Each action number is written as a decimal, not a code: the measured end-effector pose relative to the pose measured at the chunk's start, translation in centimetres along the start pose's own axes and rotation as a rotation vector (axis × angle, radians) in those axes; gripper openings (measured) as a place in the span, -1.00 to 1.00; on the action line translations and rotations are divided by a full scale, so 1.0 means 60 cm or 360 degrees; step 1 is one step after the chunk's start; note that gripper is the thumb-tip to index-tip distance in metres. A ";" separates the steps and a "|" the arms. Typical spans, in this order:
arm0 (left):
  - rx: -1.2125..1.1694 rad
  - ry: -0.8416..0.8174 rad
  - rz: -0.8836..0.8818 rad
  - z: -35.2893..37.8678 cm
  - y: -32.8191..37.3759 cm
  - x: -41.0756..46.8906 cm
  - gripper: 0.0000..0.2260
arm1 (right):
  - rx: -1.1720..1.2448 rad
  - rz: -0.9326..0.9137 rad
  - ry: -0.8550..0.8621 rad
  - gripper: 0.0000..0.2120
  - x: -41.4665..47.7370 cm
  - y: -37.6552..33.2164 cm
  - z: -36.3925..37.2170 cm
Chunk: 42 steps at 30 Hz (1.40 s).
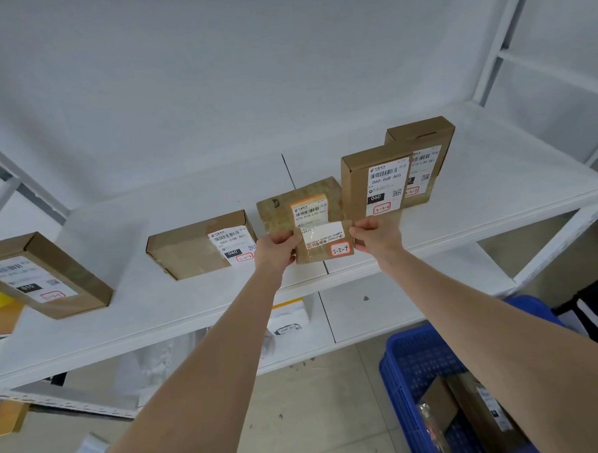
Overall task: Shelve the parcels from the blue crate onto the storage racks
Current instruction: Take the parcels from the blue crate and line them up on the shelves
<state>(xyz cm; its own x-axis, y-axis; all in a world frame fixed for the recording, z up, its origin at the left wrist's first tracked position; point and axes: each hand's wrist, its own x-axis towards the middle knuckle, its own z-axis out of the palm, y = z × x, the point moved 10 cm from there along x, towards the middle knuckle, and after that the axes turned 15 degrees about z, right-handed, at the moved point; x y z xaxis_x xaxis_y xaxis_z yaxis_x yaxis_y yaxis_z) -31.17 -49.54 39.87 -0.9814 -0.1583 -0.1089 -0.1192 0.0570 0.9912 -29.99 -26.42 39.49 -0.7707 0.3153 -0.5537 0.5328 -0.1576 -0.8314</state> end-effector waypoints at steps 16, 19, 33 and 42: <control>0.0178 0.0023 0.0003 -0.014 -0.024 0.015 -0.89 | -0.0190 0.0074 -0.0004 -0.77 0.033 0.038 0.047; 0.0260 0.0058 -0.0005 -0.021 -0.032 0.018 -0.93 | -0.0255 0.0037 -0.0038 -0.74 0.040 0.045 0.062; 0.0378 0.0136 -0.0031 -0.022 -0.041 0.000 -0.86 | -0.0530 -0.0181 0.0233 -0.72 0.008 0.027 0.053; 0.0731 0.0121 0.0127 -0.015 -0.028 -0.038 -0.76 | -0.0872 -0.0381 0.0213 -0.64 -0.018 0.044 0.058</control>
<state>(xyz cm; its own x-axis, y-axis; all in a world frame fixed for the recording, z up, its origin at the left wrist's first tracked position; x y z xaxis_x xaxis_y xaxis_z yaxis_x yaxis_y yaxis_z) -28.59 -50.16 38.52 -0.9784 -0.2066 -0.0107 -0.1148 0.4996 0.8586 -28.97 -30.40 37.75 -0.8596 0.4028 -0.3145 0.4799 0.4250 -0.7675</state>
